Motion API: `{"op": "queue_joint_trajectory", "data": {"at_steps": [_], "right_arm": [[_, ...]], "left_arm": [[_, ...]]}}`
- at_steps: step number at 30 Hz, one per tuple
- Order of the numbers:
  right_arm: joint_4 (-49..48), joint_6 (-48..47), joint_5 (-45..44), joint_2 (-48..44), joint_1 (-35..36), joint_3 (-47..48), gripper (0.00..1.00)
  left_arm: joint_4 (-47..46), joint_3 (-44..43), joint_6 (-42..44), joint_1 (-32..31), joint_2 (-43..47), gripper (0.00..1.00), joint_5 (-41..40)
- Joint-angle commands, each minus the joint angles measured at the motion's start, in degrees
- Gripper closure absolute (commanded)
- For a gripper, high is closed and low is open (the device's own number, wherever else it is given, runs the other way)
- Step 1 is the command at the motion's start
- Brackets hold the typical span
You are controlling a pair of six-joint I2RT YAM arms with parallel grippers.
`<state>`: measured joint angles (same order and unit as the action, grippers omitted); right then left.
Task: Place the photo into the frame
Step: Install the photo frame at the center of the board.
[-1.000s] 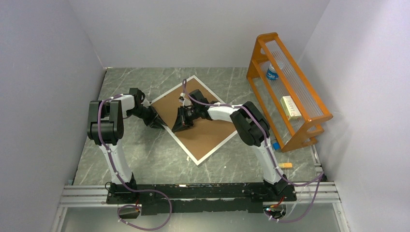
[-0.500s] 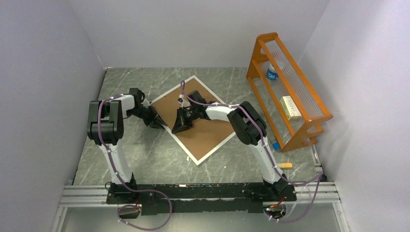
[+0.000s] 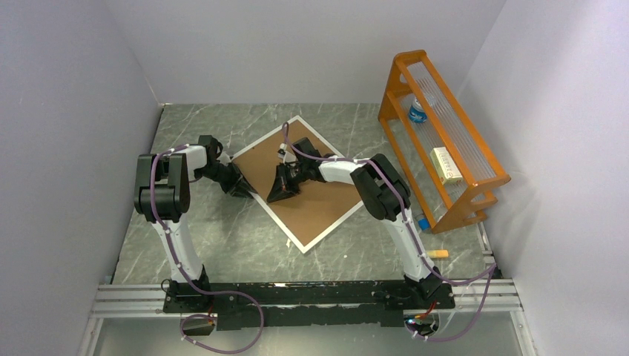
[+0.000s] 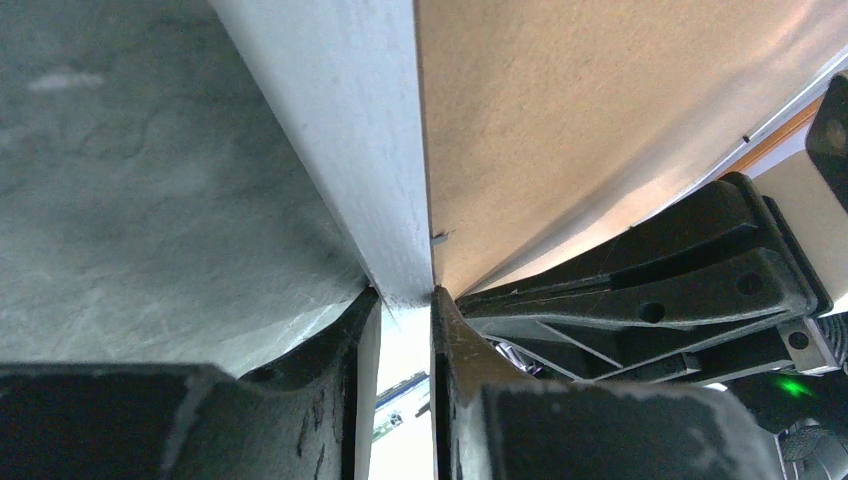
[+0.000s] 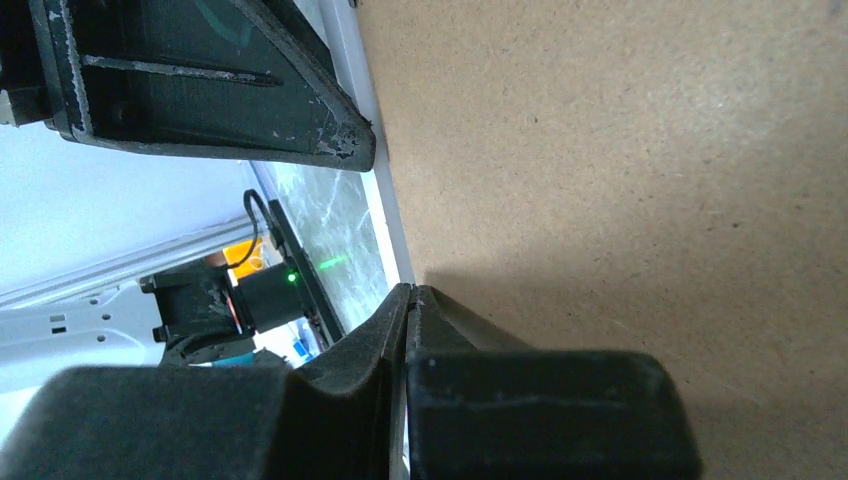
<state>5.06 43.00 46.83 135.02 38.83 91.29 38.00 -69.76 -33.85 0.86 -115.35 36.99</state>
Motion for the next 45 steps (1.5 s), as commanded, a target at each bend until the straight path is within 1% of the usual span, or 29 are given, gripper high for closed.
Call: {"op": "queue_joint_trajectory", "data": {"at_steps": [1,4,7,10,12,15,17,19,20,22,24,26,27,31,33,35,39,41,45], "right_arm": [[8.5,-5.2,-14.3,5.6,-1.2,-1.6,0.96],[12.2,-5.8,-17.5,6.2,-1.2,0.4,0.96],[13.0,-6.2,-20.2,4.4,-1.1,-0.1,0.95],[11.3,-7.7,-20.4,-1.2,-1.1,-2.5,0.93],[9.4,-9.3,-17.2,-5.9,-1.1,-4.5,0.90],[7.8,-11.8,-10.7,-12.1,-0.4,-7.2,0.82],[6.8,-12.5,-6.6,-14.9,0.4,-9.5,0.77],[4.4,-11.8,-2.6,-17.2,1.0,-12.6,0.75],[2.8,-11.1,-0.8,-18.2,1.2,-14.3,0.75],[0.1,-9.8,1.7,-19.8,1.7,-17.6,0.75],[-0.9,-9.4,3.3,-20.5,2.4,-19.9,0.76],[-0.7,-9.6,4.0,-20.2,2.9,-21.3,0.78],[-0.5,-9.7,3.9,-20.0,3.0,-21.9,0.80],[2.2,-10.4,1.8,-18.6,3.1,-22.0,0.85],[2.9,-10.7,0.8,-18.1,3.0,-21.8,0.86],[4.3,-11.3,-0.4,-17.3,3.1,-21.4,0.86],[9.2,-13.8,-3.4,-15.3,2.9,-20.4,0.86],[11.1,-14.7,-4.6,-14.8,2.4,-20.6,0.86],[10.0,-14.6,-7.2,-15.2,1.0,-23.2,0.86]], "left_arm": [[0.5,3.1,3.0,-2.5,-5.3,0.98,-9.6],[0.4,3.0,2.8,-2.5,-5.4,0.98,-9.5],[0.6,2.8,3.0,-2.5,-5.6,0.97,-9.6],[0.6,2.7,3.0,-2.5,-5.4,0.98,-9.6],[0.2,2.8,3.1,-2.5,-4.9,0.95,-9.0],[-1.4,2.9,3.6,-2.5,-2.3,0.78,-6.1],[-2.0,2.9,3.9,-2.5,0.9,0.64,-4.9],[-2.2,2.8,4.3,-2.6,3.5,0.48,-3.4],[-2.5,3.0,4.4,-2.5,4.5,0.42,-2.0],[-3.8,4.7,3.9,-2.7,6.2,0.34,0.5],[-5.6,6.8,3.1,-3.1,7.4,0.32,2.4],[-6.3,8.4,2.2,-3.7,7.5,0.35,3.1],[-6.4,9.1,1.8,-4.0,7.4,0.39,2.7],[-7.8,12.3,-0.5,-4.4,6.7,0.66,-0.7],[-7.1,12.8,-0.8,-4.4,6.1,0.74,-3.1],[-6.1,12.7,-0.5,-4.4,5.4,0.78,-5.3],[-4.6,12.3,0.1,-4.4,4.4,0.89,-8.3],[-4.3,12.3,0.3,-4.4,4.2,0.92,-9.0],[-4.1,12.4,0.6,-4.4,3.8,0.95,-9.1]]}}
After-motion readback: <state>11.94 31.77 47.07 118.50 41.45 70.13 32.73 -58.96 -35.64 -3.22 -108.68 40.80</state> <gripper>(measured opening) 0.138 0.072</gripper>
